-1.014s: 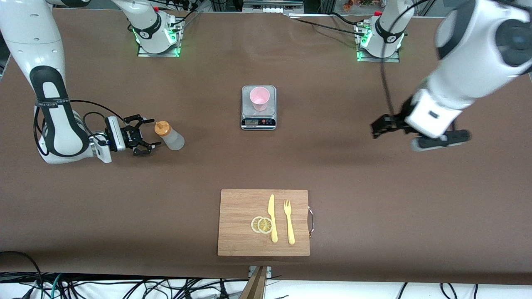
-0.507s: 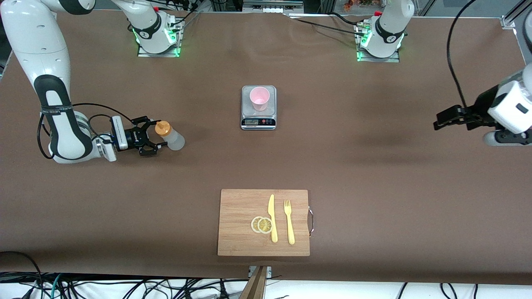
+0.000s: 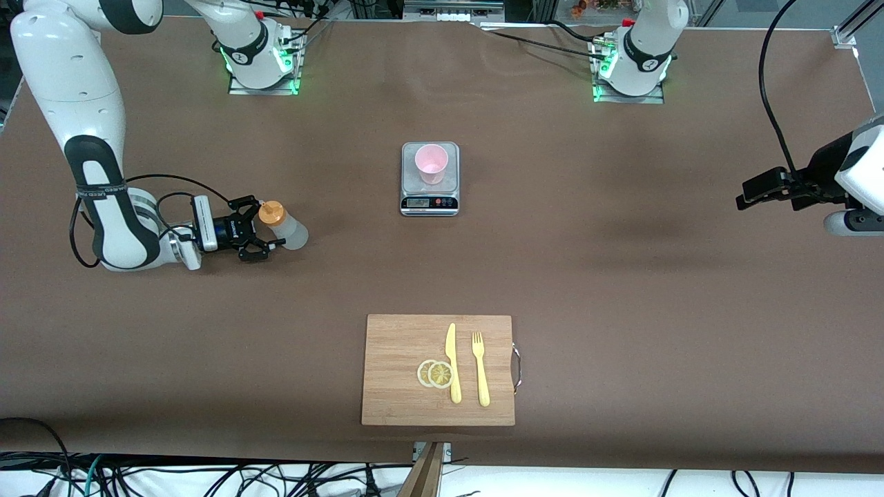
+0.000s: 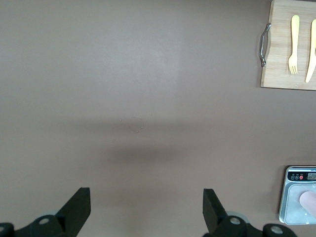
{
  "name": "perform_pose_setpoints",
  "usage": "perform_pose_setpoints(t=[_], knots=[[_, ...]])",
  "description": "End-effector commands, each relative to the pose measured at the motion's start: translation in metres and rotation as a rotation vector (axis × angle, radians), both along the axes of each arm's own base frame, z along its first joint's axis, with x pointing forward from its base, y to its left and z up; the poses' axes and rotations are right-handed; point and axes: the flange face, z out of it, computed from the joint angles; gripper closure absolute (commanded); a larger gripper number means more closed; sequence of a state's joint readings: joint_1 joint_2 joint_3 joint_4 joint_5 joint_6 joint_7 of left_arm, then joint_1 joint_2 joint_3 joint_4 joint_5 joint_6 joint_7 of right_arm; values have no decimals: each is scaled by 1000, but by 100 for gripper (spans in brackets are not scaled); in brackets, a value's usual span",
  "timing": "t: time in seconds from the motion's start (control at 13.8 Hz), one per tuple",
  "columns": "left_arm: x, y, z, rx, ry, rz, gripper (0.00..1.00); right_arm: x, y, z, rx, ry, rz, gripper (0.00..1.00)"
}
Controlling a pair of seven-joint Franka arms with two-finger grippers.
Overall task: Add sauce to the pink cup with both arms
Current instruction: 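Grasp the white squeeze bottle with the right gripper and lift it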
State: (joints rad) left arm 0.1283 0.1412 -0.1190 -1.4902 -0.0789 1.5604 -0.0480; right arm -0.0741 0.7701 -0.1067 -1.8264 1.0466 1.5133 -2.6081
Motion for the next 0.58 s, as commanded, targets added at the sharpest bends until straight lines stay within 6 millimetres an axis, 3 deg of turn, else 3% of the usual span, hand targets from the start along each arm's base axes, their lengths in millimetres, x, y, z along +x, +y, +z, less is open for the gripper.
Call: perform_pose_setpoints(t=[0.0, 0.51], knots=[[-5, 3, 9, 38, -3, -60, 0, -1, 3, -3, 31, 6, -23, 2], [-2, 1, 5, 37, 3, -62, 0, 3, 15, 0, 14, 60, -28, 50]])
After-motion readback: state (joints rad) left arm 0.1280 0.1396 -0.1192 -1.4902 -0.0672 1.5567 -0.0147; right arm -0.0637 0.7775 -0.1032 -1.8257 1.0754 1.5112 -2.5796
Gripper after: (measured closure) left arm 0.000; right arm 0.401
